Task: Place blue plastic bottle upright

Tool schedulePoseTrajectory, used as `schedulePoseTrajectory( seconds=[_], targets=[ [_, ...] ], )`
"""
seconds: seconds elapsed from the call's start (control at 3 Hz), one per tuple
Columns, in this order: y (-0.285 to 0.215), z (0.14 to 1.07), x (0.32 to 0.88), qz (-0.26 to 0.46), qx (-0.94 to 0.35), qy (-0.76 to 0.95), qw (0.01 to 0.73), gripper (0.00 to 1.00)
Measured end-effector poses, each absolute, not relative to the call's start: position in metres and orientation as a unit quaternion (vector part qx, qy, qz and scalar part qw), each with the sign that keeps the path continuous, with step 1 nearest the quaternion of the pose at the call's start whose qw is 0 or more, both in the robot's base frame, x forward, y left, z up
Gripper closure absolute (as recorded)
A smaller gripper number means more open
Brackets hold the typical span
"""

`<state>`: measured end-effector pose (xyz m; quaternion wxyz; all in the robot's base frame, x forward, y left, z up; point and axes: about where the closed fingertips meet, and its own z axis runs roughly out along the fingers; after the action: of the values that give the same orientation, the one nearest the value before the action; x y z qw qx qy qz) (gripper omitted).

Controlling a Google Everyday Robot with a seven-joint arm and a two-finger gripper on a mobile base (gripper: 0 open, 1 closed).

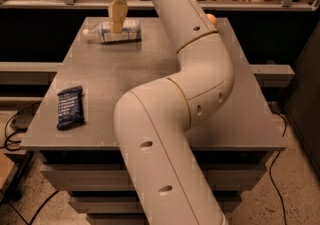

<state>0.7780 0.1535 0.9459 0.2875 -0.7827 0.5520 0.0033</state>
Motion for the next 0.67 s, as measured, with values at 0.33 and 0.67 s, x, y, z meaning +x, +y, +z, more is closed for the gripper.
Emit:
schedulePoseTrajectory(
  seconds=[0.33,0.67],
  targets=[
    [0.161,0.931,0.778,0.015,-0.790,0.546,0.278,0.00],
    [0.168,0.911,0.781,0.018,-0.793,0.550,0.263,0.00]
  ],
)
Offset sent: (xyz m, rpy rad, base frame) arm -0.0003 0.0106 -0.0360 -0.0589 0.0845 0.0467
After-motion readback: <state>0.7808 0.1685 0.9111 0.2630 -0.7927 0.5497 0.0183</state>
